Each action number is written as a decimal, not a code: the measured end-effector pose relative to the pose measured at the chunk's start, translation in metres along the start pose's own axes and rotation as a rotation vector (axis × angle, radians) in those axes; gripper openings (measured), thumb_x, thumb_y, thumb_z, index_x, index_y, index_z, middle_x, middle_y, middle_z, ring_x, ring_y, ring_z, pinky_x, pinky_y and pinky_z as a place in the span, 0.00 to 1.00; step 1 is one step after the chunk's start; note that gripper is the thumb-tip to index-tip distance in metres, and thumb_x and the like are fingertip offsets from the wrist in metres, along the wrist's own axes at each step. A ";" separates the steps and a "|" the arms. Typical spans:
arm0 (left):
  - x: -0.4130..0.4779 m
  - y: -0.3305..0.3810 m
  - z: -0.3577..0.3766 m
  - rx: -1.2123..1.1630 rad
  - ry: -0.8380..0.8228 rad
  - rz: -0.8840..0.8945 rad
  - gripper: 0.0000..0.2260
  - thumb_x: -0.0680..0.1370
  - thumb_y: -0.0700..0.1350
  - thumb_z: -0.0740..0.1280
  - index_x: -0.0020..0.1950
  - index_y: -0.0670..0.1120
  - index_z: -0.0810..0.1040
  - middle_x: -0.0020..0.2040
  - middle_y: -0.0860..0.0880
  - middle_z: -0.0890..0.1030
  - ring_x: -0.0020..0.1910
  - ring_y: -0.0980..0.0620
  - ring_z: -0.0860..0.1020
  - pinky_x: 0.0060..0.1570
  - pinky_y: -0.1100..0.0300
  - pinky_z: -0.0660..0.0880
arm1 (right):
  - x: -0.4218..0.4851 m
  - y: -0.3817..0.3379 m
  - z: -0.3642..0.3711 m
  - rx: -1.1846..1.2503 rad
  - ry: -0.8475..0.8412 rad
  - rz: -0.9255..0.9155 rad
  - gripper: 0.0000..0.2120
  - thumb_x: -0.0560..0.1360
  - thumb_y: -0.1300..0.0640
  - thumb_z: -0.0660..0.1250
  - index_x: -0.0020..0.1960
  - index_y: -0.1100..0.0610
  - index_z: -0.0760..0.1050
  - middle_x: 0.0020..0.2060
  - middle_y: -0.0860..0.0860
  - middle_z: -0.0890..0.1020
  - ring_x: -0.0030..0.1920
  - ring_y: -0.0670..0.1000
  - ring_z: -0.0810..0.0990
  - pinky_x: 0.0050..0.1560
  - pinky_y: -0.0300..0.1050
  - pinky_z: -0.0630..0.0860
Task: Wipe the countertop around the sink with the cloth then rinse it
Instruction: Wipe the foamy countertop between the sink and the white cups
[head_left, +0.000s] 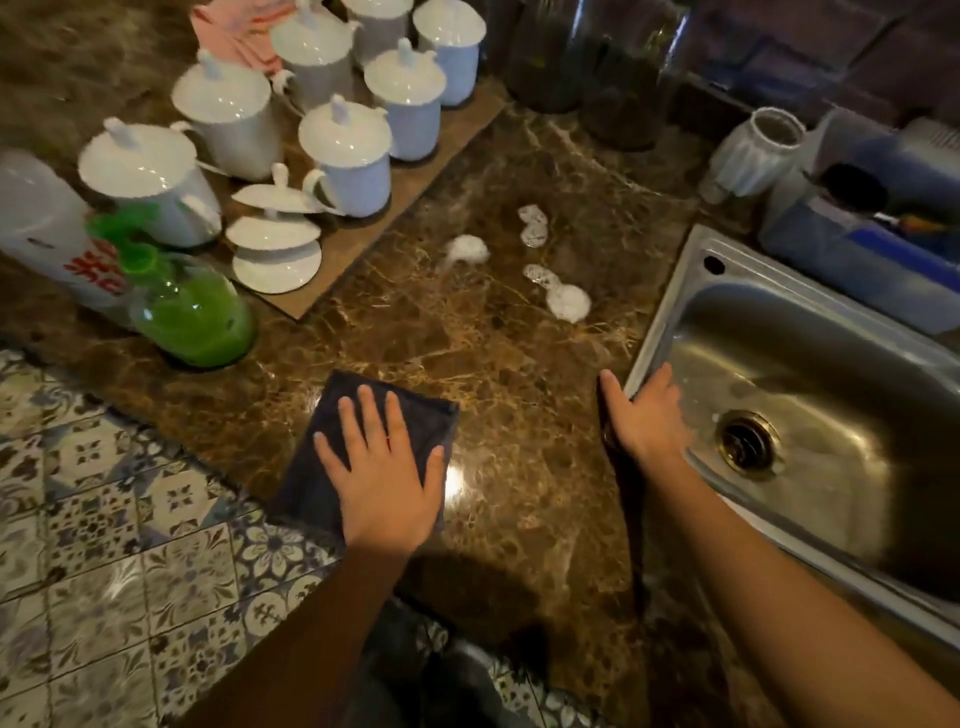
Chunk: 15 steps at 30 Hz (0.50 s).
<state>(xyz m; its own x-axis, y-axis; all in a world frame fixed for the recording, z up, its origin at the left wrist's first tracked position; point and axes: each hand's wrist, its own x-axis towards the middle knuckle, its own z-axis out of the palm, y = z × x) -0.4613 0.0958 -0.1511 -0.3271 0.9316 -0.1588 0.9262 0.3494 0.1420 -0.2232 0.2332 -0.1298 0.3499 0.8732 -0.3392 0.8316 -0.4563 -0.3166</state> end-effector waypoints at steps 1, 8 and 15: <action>0.010 0.000 -0.002 0.016 -0.003 0.029 0.35 0.78 0.61 0.46 0.77 0.39 0.59 0.77 0.36 0.57 0.76 0.35 0.56 0.69 0.32 0.50 | 0.005 -0.007 0.002 -0.002 0.015 0.062 0.41 0.76 0.32 0.54 0.79 0.58 0.48 0.75 0.60 0.61 0.73 0.62 0.62 0.70 0.62 0.58; 0.079 0.012 -0.008 0.024 0.026 0.064 0.34 0.78 0.61 0.47 0.78 0.40 0.57 0.78 0.38 0.56 0.77 0.37 0.54 0.70 0.34 0.48 | 0.020 -0.019 0.015 0.031 0.163 0.232 0.32 0.80 0.37 0.49 0.77 0.55 0.55 0.73 0.58 0.65 0.71 0.61 0.64 0.68 0.61 0.59; 0.160 0.029 -0.019 0.029 0.021 0.168 0.35 0.77 0.62 0.44 0.78 0.41 0.56 0.78 0.38 0.55 0.77 0.37 0.53 0.70 0.33 0.48 | 0.019 -0.022 0.017 -0.025 0.211 0.215 0.29 0.81 0.40 0.48 0.75 0.56 0.57 0.66 0.59 0.72 0.66 0.60 0.70 0.64 0.60 0.63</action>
<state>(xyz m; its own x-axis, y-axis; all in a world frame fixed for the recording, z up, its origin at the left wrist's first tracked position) -0.4899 0.2568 -0.1538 -0.1708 0.9786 -0.1149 0.9731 0.1858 0.1364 -0.2419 0.2565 -0.1439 0.5985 0.7747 -0.2038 0.7383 -0.6322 -0.2350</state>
